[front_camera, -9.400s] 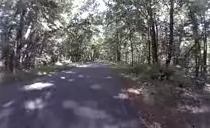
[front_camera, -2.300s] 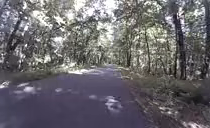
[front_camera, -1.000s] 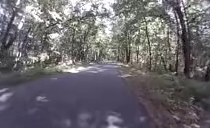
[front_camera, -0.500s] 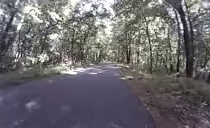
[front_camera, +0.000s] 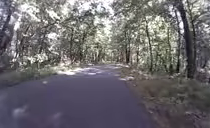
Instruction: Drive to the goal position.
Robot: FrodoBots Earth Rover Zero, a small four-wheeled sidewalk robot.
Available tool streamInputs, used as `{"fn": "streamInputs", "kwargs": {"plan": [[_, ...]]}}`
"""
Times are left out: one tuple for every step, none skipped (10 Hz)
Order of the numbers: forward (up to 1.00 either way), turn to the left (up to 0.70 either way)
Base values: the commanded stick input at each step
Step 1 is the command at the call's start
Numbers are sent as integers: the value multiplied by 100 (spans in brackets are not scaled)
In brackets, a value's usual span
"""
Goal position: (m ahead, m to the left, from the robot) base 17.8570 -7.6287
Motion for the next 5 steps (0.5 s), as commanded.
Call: {"fn": "streamInputs", "kwargs": {"plan": [[45, 0], [45, 0], [45, 0], [45, 0], [45, 0]]}}
